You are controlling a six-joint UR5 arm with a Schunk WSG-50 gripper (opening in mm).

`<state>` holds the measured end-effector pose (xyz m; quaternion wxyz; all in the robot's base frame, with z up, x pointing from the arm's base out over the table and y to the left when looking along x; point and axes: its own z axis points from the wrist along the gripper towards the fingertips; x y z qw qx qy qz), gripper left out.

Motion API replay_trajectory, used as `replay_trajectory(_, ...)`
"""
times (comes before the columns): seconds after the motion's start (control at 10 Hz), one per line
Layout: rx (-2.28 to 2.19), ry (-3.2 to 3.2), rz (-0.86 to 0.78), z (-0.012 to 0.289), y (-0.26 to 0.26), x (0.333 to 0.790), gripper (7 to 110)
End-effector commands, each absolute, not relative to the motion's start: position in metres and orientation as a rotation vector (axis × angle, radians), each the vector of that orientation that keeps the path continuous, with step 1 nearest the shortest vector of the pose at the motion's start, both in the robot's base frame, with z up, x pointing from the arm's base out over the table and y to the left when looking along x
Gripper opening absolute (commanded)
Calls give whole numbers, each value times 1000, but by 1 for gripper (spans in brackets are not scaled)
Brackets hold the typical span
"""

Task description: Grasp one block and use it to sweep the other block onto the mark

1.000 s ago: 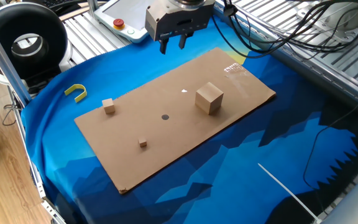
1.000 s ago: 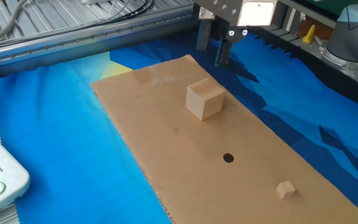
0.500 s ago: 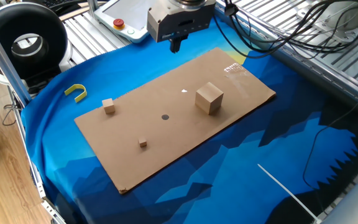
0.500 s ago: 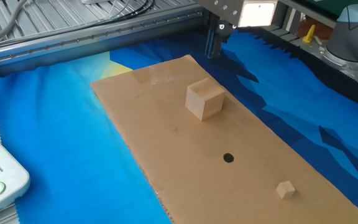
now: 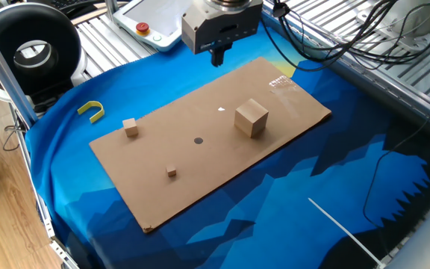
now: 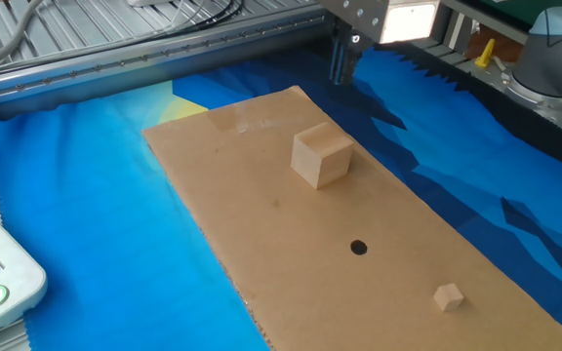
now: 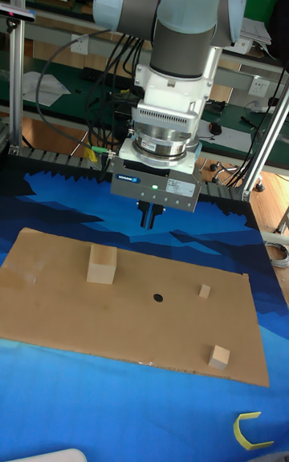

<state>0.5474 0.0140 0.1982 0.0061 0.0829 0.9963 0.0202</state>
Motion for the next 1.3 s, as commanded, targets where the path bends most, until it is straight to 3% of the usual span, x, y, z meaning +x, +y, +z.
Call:
replay_trajectory(0.0,226,3149,63,200,14,540,7)
replay_trajectory(1.2,148,3064,122,199,22,562,7)
